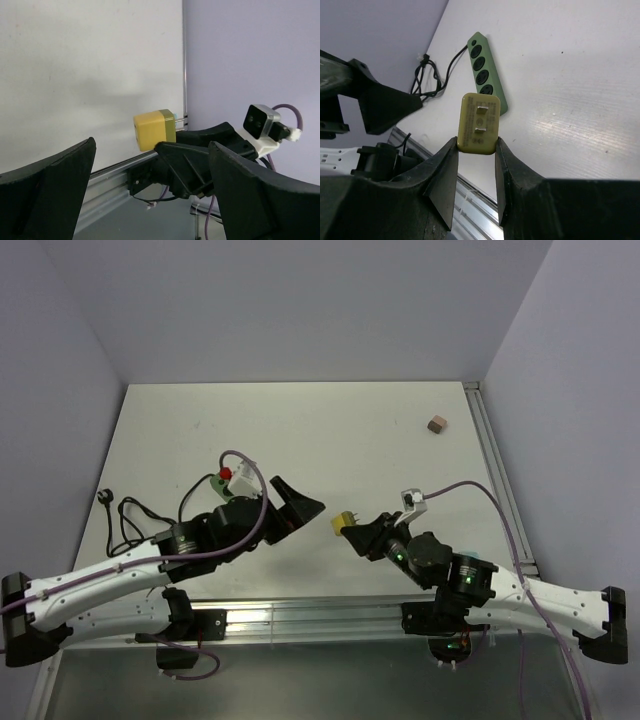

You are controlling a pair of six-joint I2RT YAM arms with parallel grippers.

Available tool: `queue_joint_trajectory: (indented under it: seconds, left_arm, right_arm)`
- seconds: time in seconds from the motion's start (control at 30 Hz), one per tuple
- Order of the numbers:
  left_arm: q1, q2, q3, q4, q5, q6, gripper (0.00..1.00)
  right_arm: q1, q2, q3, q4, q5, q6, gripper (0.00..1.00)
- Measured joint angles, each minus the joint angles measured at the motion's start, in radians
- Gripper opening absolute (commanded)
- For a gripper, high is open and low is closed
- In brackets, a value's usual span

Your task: Insert the plug

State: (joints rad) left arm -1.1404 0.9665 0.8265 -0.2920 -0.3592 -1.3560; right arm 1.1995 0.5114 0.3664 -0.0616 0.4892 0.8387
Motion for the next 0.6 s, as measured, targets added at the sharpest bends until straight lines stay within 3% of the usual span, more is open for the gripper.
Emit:
queue_joint_trajectory:
  seconds: [0.3,0.6]
  left_arm:
    - [0.000,-0.126,-0.099,0.023,0.008,0.111,0.95]
    - [0.000,-0.151,-0.155,0.152,0.130,-0.119,0.96]
  right_arm:
    - [0.000,-0.183,-0.098,0.041,-0.029,-0.145,0.00]
    - [0.000,-0.167,-0.126,0.264,-0.144,-0.391,0.00]
